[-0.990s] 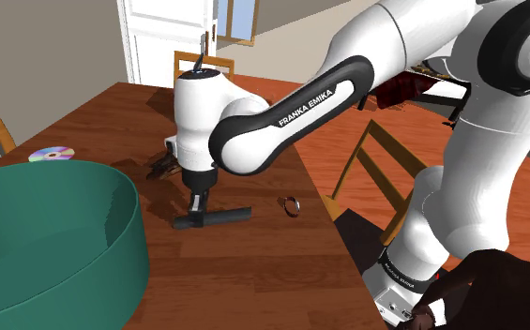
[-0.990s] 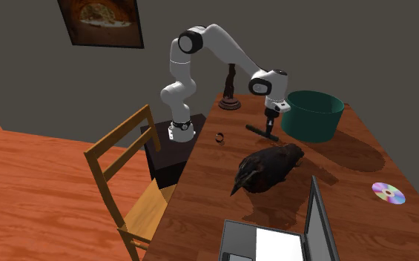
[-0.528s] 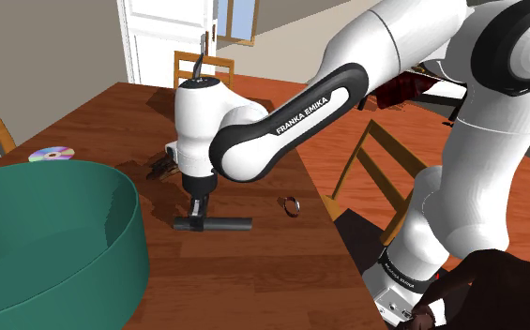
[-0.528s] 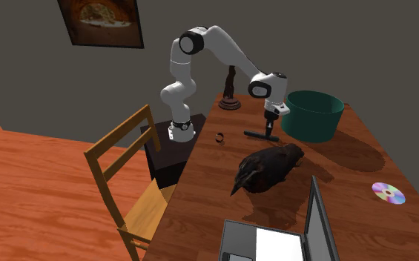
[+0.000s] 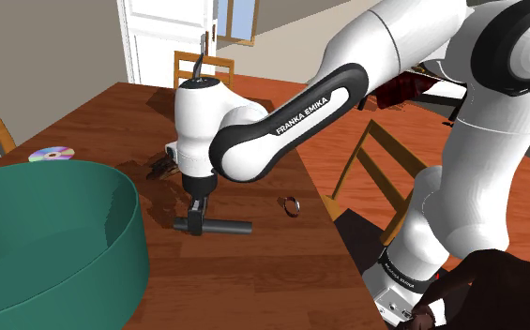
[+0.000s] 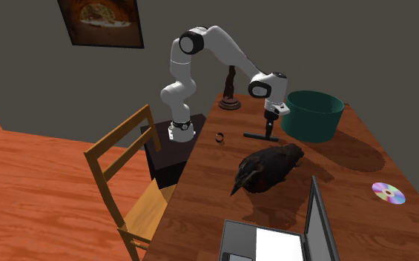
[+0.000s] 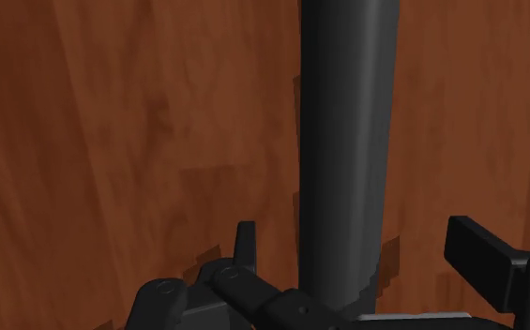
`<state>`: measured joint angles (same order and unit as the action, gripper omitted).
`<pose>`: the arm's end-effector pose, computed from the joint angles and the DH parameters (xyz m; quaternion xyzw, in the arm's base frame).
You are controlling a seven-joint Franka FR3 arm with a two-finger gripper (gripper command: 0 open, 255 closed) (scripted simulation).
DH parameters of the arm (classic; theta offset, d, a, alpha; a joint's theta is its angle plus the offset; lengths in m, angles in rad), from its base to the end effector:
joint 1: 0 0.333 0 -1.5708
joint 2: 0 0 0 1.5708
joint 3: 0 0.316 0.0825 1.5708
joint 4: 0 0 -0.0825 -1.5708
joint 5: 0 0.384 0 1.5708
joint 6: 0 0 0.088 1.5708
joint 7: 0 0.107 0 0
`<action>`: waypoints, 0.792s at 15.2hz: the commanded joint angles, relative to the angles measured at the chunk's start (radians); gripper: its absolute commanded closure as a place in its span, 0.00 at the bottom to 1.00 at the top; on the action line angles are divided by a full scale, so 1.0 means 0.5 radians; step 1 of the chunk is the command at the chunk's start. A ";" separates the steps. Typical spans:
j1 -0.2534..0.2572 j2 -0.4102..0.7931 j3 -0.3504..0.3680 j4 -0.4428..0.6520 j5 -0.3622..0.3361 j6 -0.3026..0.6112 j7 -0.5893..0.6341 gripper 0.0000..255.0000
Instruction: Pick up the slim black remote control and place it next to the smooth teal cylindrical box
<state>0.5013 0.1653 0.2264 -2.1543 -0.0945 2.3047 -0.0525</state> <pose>0.4183 0.3683 0.3241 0.9127 0.4082 0.0009 0.0171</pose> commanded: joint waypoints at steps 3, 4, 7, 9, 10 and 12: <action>-0.004 -0.115 0.011 0.075 0.045 -0.186 -0.030 0.00; -0.005 -0.142 0.013 0.099 0.054 -0.236 -0.037 0.00; -0.004 -0.142 0.012 0.099 0.055 -0.236 -0.037 0.00; -0.004 -0.142 0.012 0.099 0.055 -0.236 -0.037 0.00; -0.004 -0.142 0.012 0.099 0.055 -0.236 -0.037 0.00; -0.004 -0.142 0.012 0.099 0.055 -0.236 -0.037 0.00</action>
